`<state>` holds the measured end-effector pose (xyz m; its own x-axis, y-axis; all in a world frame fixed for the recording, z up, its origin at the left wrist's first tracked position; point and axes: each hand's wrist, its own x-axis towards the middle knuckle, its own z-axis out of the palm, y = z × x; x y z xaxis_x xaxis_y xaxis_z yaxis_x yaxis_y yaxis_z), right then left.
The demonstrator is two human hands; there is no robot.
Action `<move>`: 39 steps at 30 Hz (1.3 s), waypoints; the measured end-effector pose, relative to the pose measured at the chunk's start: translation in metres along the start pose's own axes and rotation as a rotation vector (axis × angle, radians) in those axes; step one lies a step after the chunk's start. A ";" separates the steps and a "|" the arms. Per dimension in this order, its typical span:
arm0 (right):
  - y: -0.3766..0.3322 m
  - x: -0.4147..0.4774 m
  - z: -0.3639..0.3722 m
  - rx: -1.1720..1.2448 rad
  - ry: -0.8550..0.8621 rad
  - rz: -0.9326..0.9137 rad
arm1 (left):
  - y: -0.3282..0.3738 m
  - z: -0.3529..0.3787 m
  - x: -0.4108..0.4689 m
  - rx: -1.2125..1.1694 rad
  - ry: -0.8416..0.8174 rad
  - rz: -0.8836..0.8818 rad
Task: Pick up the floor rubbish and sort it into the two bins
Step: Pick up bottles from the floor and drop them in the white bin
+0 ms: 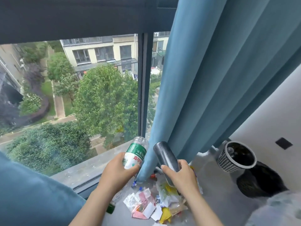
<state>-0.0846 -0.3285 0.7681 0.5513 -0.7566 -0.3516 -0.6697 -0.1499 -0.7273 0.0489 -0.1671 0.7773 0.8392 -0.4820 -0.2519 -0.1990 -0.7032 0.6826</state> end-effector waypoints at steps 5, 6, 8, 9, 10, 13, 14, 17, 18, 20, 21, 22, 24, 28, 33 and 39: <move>0.000 -0.015 0.004 0.092 0.147 0.077 | 0.008 -0.007 0.012 0.054 -0.084 0.148; 0.000 -0.021 0.005 0.109 0.178 0.091 | 0.009 -0.008 0.013 0.070 -0.098 0.177; 0.001 -0.034 0.006 0.145 0.237 0.120 | 0.012 -0.011 0.012 0.090 -0.121 0.235; 0.003 -0.041 0.005 0.161 0.262 0.140 | 0.014 -0.012 0.010 0.095 -0.139 0.258; 0.005 -0.050 0.003 0.171 0.284 0.158 | 0.017 -0.012 0.007 0.097 -0.162 0.277; 0.011 -0.077 -0.002 0.194 0.338 0.219 | 0.022 -0.010 -0.003 0.095 -0.247 0.330; 0.014 -0.084 -0.003 0.199 0.361 0.237 | 0.024 -0.009 -0.007 0.099 -0.270 0.349; 0.025 -0.104 -0.011 0.204 0.426 0.286 | 0.030 -0.001 -0.018 0.103 -0.329 0.391; 0.029 -0.110 -0.015 0.209 0.444 0.297 | 0.033 0.002 -0.021 0.103 -0.348 0.402; 0.038 -0.121 -0.024 0.213 0.475 0.311 | 0.042 0.009 -0.029 0.106 -0.382 0.430; 0.042 -0.125 -0.028 0.218 0.486 0.316 | 0.046 0.013 -0.032 0.102 -0.394 0.446; 0.045 -0.130 -0.033 0.226 0.498 0.318 | 0.051 0.017 -0.036 0.100 -0.402 0.458; 0.054 -0.137 -0.043 0.244 0.527 0.322 | 0.061 0.026 -0.043 0.119 -0.404 0.489; 0.075 -0.146 -0.069 0.268 0.579 0.336 | 0.085 0.048 -0.061 0.148 -0.423 0.523; 0.109 -0.156 -0.109 0.305 0.613 0.360 | 0.119 0.086 -0.089 0.145 -0.450 0.543; 0.161 -0.166 -0.174 0.332 0.620 0.355 | 0.169 0.142 -0.132 0.140 -0.461 0.549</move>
<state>-0.3704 -0.3381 0.8122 -0.1109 -0.9553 -0.2740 -0.5166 0.2909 -0.8053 -0.1671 -0.2969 0.8285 0.3073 -0.9338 -0.1832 -0.6184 -0.3423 0.7074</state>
